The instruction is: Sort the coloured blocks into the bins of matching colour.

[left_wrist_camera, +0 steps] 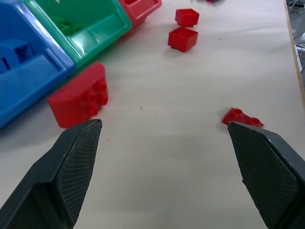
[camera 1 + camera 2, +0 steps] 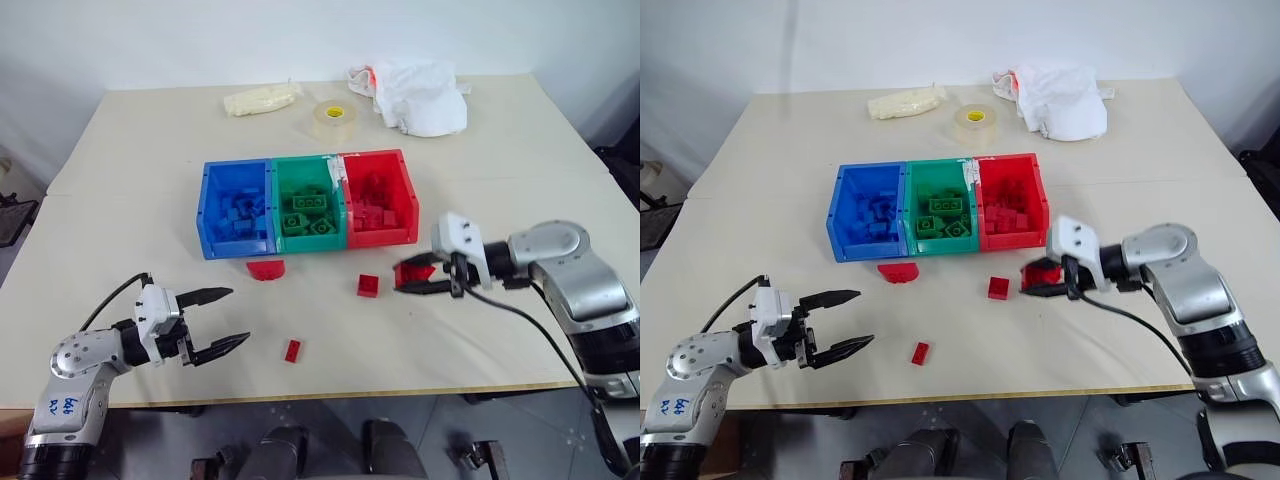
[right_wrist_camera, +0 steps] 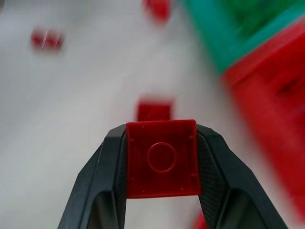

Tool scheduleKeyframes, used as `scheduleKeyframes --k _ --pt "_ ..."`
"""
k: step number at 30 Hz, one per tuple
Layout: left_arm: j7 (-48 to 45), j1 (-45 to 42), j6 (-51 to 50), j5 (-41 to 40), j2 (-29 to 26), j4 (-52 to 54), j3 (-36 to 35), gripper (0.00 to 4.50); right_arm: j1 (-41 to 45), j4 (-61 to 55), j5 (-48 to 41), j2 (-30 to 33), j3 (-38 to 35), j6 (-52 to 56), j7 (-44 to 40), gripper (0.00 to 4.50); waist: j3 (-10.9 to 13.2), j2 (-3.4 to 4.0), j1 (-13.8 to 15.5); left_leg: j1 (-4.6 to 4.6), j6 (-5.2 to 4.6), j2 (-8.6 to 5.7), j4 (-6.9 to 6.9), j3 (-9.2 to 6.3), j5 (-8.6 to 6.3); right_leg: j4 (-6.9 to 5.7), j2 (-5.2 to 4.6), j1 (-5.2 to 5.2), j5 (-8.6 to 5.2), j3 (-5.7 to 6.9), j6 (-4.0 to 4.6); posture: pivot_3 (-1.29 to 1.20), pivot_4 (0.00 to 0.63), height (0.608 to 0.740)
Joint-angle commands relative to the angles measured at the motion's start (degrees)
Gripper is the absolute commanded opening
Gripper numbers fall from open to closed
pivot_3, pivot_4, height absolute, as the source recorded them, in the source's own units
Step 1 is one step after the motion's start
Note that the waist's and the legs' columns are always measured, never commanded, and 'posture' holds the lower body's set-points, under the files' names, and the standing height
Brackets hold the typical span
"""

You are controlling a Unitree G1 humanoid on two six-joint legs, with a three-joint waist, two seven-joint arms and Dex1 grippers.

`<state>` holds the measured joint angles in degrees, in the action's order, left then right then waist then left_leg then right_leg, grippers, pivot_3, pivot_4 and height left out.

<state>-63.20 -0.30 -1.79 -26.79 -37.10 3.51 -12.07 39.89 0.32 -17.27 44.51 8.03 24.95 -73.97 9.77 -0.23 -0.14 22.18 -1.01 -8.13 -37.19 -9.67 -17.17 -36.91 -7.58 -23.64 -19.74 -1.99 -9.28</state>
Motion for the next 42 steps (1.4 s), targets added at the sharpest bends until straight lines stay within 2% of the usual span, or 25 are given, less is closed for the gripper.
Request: scheduleKeyframes --k 1,8,9,12,16,20,26,31,36,39,42 --pt "-0.5 -2.1 1.1 -0.1 0.2 -1.7 0.3 4.50 9.3 10.8 1.7 -4.4 -1.5 -3.4 3.9 1.48 0.0 0.00 -0.3 -0.06 0.04 0.06 -0.03 0.04 -0.02 -0.03 0.03 0.01 0.03 -0.01 0.05 0.00 0.150 0.740" --pt "-0.7 -4.6 2.0 0.3 0.5 -3.6 1.4 4.50 25.8 41.7 11.5 -14.7 0.6 -18.6 13.1 1.48 0.0 0.00 -1.2 -0.04 0.10 0.11 0.07 0.12 0.02 -0.11 0.06 -0.11 0.06 0.05 0.11 0.00 0.150 0.740" --pt "-0.7 -4.8 2.1 0.3 0.6 -3.7 1.5 4.50 27.1 44.4 12.4 -15.5 0.6 -20.2 14.0 2.19 0.0 0.00 -1.4 -0.03 0.10 0.11 0.11 0.11 0.02 -0.19 0.06 -0.11 0.06 0.07 0.11 0.00 0.150 0.740" --pt "-0.8 -5.2 2.3 0.3 0.6 -4.0 1.7 4.50 29.1 49.0 13.9 -17.0 0.4 -23.7 14.1 3.15 0.0 0.00 -1.7 -0.01 0.09 0.08 0.12 0.07 0.01 -0.47 0.07 -0.22 0.06 0.20 0.11 0.00 0.150 0.740" --pt "-1.0 -5.3 2.6 0.0 0.6 -4.0 1.5 4.50 29.0 48.5 13.7 -16.9 -0.5 -25.3 12.3 4.49 0.0 0.00 -2.0 0.00 0.08 0.06 0.10 0.08 -0.01 -0.51 0.05 -0.26 0.07 0.24 0.11 0.00 0.150 0.740" --pt "-1.1 -5.8 4.6 -0.4 1.4 -4.9 0.7 4.50 25.7 41.6 11.6 -14.8 -2.1 -24.4 9.1 4.49 0.0 0.01 -2.3 0.00 0.10 0.07 0.02 0.09 0.01 -0.57 0.06 -0.26 0.06 0.23 0.11 0.00 0.150 0.740" --pt "-2.5 -5.8 6.1 -2.4 2.1 -6.4 -0.4 4.50 12.5 19.5 5.3 -7.7 -4.5 -14.0 2.5 4.49 0.0 0.00 -1.8 0.00 0.10 0.06 -0.01 0.09 0.00 -0.60 0.05 -0.26 0.06 0.22 0.11 0.00 0.150 0.740" --pt "-6.3 -4.8 8.7 -3.2 1.5 -11.1 -2.6 4.50 -8.6 -1.0 -0.8 4.9 -11.0 -2.2 -0.5 4.49 0.0 0.00 -0.9 0.06 0.12 0.09 0.01 0.08 -0.03 -0.53 0.03 -0.29 0.06 0.25 0.11 0.00 0.150 0.740" --pt "-8.9 -5.0 10.5 -2.2 0.0 -16.0 -3.2 4.50 -26.3 -8.6 -1.5 13.6 -18.7 2.4 1.0 4.49 0.0 0.00 0.0 0.04 0.04 0.09 -0.10 0.35 -0.05 -0.21 0.04 -0.25 0.06 0.12 0.11 0.00 0.150 0.740" --pt "-9.0 -5.4 10.9 -2.2 -0.2 -16.7 -3.1 4.50 -29.1 -10.3 -1.9 14.6 -19.6 3.2 2.1 4.49 0.0 0.00 -0.1 -0.07 0.03 0.18 -0.17 0.56 -0.04 -0.21 0.04 -0.17 0.11 0.01 0.18 0.00 0.150 0.740" --pt "-8.8 -6.0 10.8 -2.2 -0.2 -16.6 -2.8 4.50 -27.6 -10.5 -1.9 13.5 -18.0 3.6 3.8 4.49 0.0 0.00 -0.1 -0.16 0.03 0.26 -0.16 0.68 -0.04 -0.21 0.05 -0.13 0.13 -0.07 0.22 0.00 0.150 0.740"
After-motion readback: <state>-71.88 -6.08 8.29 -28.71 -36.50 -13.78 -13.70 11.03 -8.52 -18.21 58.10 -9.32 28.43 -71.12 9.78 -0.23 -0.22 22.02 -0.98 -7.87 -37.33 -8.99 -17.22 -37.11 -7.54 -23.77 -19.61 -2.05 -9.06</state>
